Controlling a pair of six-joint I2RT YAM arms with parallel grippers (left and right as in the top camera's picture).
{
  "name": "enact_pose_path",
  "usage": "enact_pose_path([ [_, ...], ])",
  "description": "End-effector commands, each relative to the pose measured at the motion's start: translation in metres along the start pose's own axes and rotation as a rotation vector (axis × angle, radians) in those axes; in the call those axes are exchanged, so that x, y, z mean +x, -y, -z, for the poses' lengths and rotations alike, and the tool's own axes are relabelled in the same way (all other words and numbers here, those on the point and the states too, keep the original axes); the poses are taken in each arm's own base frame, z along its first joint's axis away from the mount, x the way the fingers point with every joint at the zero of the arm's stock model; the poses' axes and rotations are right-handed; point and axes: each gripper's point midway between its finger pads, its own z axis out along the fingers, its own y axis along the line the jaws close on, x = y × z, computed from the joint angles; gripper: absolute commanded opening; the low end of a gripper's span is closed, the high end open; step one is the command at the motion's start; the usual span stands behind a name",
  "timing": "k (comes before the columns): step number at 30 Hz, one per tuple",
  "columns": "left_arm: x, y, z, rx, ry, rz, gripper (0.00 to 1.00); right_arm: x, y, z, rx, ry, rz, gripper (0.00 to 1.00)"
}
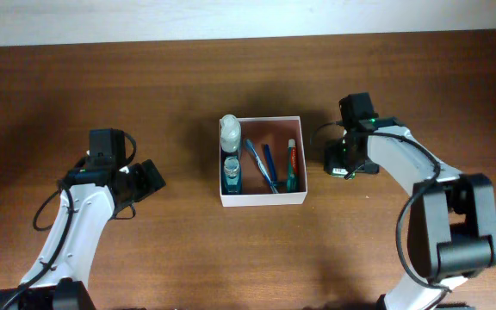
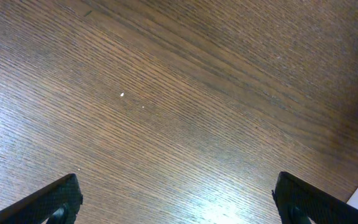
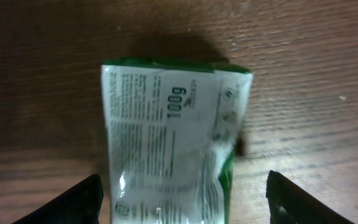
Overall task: Pack container
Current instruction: 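Lower the right gripper onto the green soap bar and close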
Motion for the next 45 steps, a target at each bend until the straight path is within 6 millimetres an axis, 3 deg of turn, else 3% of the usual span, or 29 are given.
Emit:
enact_pose_path([
  [1, -0.001, -0.002, -0.002, -0.01, -0.002, 0.001, 1.0, 0.005, 0.005, -0.013, 0.027, -0.026, 0.01, 0.77],
  [4, -0.001, -0.002, -0.002, -0.01, -0.002, 0.001, 1.0, 0.005, 0.004, -0.015, 0.028, -0.027, 0.007, 0.76],
  [16, -0.001, -0.002, -0.002, -0.01, -0.002, 0.001, 1.0, 0.004, 0.004, -0.015, 0.027, -0.023, 0.007, 0.49],
  [19, -0.001, -0.002, -0.002, -0.01, -0.002, 0.001, 1.0, 0.003, 0.005, -0.015, 0.03, -0.017, 0.007, 0.52],
  [20, -0.001, -0.002, -0.002, -0.01, -0.002, 0.001, 1.0, 0.002, 0.005, -0.015, 0.032, -0.014, 0.007, 0.6],
  [22, -0.001, -0.002, -0.002, -0.01, -0.002, 0.001, 1.0, 0.001, 0.004, -0.015, 0.03, -0.007, 0.006, 0.65],
  [31, -0.001, -0.002, -0.002, -0.01, -0.002, 0.001, 1.0, -0.007, 0.003, -0.015, 0.022, 0.025, 0.004, 0.65],
  [40, -0.001, -0.002, -0.002, -0.01, -0.002, 0.001, 1.0, -0.008, 0.002, -0.015, 0.021, 0.028, 0.003, 0.38],
  [45, -0.001, -0.002, -0.002, -0.01, -0.002, 0.001, 1.0, -0.003, 0.004, -0.015, 0.031, 0.008, 0.005, 0.29],
])
